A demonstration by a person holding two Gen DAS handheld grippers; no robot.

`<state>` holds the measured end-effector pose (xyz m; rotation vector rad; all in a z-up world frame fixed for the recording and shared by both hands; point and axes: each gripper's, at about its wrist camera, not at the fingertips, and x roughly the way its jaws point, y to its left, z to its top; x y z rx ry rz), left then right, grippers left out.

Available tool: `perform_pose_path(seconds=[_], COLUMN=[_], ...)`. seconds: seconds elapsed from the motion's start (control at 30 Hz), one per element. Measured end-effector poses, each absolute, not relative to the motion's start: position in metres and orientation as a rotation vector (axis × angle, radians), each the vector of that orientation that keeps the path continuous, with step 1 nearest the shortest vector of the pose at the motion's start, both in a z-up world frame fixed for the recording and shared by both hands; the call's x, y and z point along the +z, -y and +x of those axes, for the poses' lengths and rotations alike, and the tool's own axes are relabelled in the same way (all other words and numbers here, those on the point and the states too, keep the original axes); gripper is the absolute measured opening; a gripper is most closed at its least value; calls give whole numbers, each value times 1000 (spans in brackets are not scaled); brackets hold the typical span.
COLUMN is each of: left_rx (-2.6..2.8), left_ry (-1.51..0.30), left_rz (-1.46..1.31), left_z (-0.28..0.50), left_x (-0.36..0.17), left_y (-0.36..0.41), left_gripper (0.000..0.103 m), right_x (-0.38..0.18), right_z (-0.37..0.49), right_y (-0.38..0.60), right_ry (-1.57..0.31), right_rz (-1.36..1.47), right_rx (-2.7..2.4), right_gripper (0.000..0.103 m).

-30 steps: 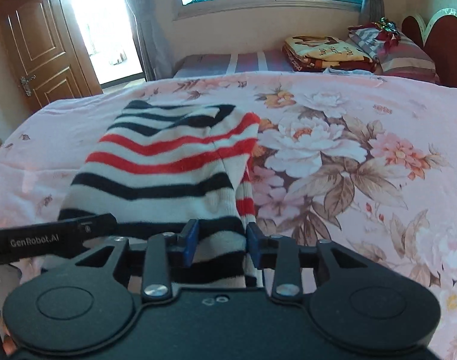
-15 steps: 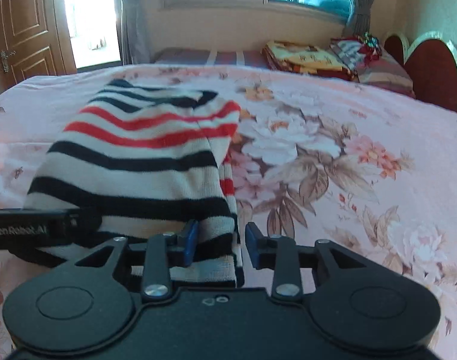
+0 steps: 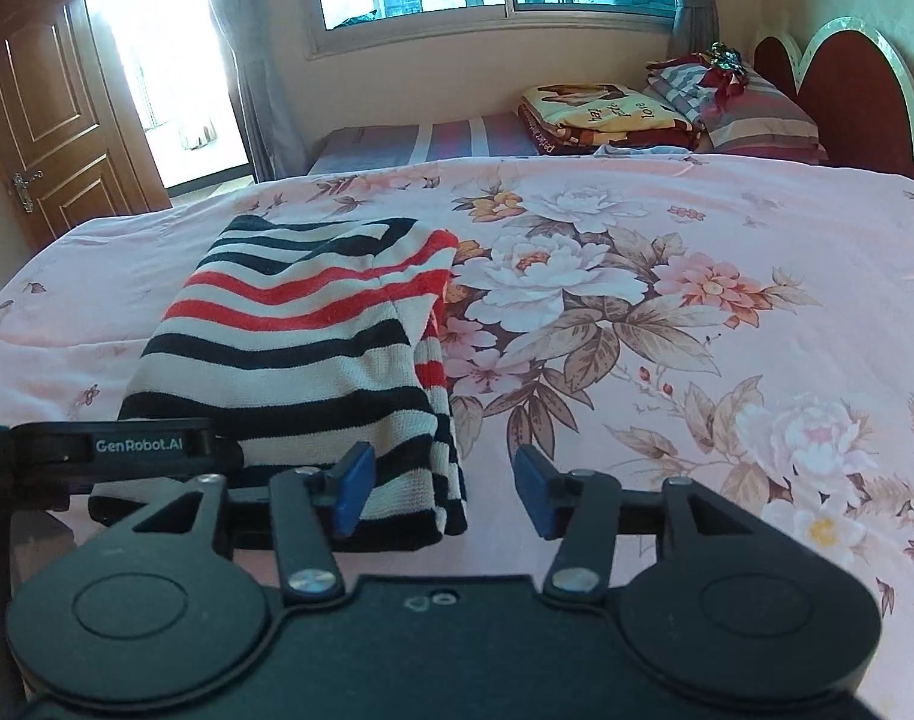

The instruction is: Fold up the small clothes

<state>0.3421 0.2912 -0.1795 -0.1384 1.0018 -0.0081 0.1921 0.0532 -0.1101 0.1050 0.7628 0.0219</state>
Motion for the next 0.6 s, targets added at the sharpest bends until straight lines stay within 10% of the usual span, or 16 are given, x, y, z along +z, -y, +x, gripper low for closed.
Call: perform_pose_path(seconds=[0.6], left_rx=[131], left_ry=[-669], left_rz=[30], left_z=[154], left_x=[-47], left_y=[-272], left_gripper=[103], right_x=[-31], right_z=[52], right_y=[-25], right_ry=[-571], right_rz=[53], right_rx=[158], right_gripper=[69])
